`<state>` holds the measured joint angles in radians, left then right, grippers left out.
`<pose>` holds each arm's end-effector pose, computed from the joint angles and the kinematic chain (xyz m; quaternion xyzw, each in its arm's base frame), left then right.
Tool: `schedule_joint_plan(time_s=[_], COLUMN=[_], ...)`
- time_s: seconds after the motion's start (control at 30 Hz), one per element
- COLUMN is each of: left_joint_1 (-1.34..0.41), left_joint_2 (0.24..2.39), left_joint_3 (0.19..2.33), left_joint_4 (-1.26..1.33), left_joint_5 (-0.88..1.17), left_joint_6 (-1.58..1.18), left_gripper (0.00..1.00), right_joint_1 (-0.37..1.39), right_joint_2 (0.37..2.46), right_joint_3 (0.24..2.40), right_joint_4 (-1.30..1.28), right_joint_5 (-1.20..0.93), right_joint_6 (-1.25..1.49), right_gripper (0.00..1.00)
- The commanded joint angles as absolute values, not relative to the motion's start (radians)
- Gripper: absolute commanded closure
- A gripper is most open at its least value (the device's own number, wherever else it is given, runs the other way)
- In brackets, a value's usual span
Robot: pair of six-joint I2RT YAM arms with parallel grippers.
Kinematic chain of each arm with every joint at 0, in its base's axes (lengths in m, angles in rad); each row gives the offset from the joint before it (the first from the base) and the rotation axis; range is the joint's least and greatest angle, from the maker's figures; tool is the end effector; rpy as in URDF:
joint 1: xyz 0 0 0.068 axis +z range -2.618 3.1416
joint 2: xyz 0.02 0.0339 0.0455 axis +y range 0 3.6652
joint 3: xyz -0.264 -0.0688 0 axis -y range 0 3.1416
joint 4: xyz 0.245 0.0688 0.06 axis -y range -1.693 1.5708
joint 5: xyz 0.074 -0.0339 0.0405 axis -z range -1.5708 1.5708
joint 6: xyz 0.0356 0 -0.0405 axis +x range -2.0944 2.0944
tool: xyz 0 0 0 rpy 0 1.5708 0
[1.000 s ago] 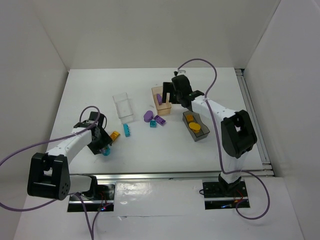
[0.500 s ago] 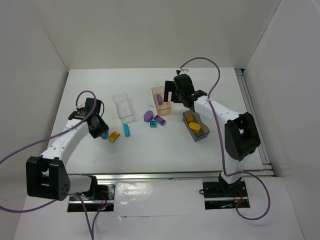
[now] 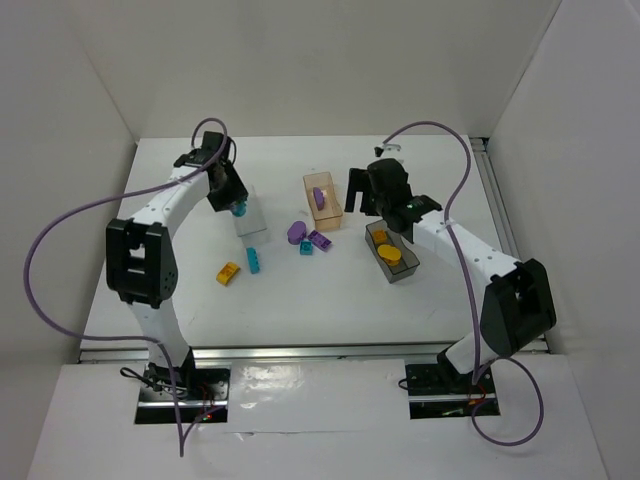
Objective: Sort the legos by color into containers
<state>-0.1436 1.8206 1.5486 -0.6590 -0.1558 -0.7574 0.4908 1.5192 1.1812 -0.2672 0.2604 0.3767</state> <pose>0.3992 -0.0521 0.2737 -0.3092 0.8948 -0.0700 0.3144 0.3100 0.1553 0.2908 0.0101 0.8802 0.0891 0.4660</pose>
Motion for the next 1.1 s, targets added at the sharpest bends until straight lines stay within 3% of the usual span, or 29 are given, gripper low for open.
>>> schedule_joint_plan(time_s=[0.0, 0.03, 0.07, 0.17, 0.23, 0.43, 0.5, 0.57, 0.77, 0.9, 1.07], left_joint_1=[-0.153, -0.153, -0.153, -0.19, -0.225, -0.362, -0.4, -0.426, -0.463, -0.463, -0.453], left_joint_2=[1.888, 1.888, 1.888, 1.823, 1.728, 1.545, 1.534, 1.558, 1.655, 1.696, 1.735], left_joint_3=[1.65, 1.672, 1.672, 1.617, 1.556, 1.211, 1.136, 1.123, 1.109, 1.118, 1.155], left_joint_4=[-0.716, -0.733, -0.733, -0.733, -0.733, -0.674, -0.641, -0.632, -0.601, -0.575, -0.557], left_joint_5=[-0.149, -0.149, -0.149, -0.149, -0.214, -0.252, -0.267, -0.302, -0.353, -0.362, -0.362], left_joint_6=[-0.726, -0.703, -0.703, -0.684, -0.684, -0.778, -0.822, -0.854, -0.897, -0.897, -0.864], left_gripper=[0.38, 0.1, 0.04, 0.03, 0.11, 0.18, 0.25, 0.3, 0.27, 0.42, 0.48], right_joint_1=[0.476, 0.476, 0.476, 0.476, 0.485, 0.485, 0.494, 0.503, 0.512, 0.512, 0.503], right_joint_2=[1.462, 1.462, 1.462, 1.471, 1.471, 1.471, 1.471, 1.471, 1.45, 1.44, 1.46], right_joint_3=[1.167, 1.167, 1.167, 1.167, 1.167, 1.138, 1.138, 1.129, 1.118, 1.108, 1.144], right_joint_4=[-0.256, -0.256, -0.256, -0.256, -0.256, -0.236, -0.227, -0.227, -0.227, -0.227, -0.265], right_joint_5=[0.298, 0.298, 0.288, 0.288, 0.288, 0.256, 0.256, 0.256, 0.238, 0.238, 0.268], right_joint_6=[0.376, 0.376, 0.365, 0.365, 0.374, 0.393, 0.402, 0.402, 0.402, 0.388, 0.353], right_gripper=[0.03, 0.03, 0.03, 0.03, 0.03, 0.03, 0.03, 0.03, 0.03, 0.03, 0.03])
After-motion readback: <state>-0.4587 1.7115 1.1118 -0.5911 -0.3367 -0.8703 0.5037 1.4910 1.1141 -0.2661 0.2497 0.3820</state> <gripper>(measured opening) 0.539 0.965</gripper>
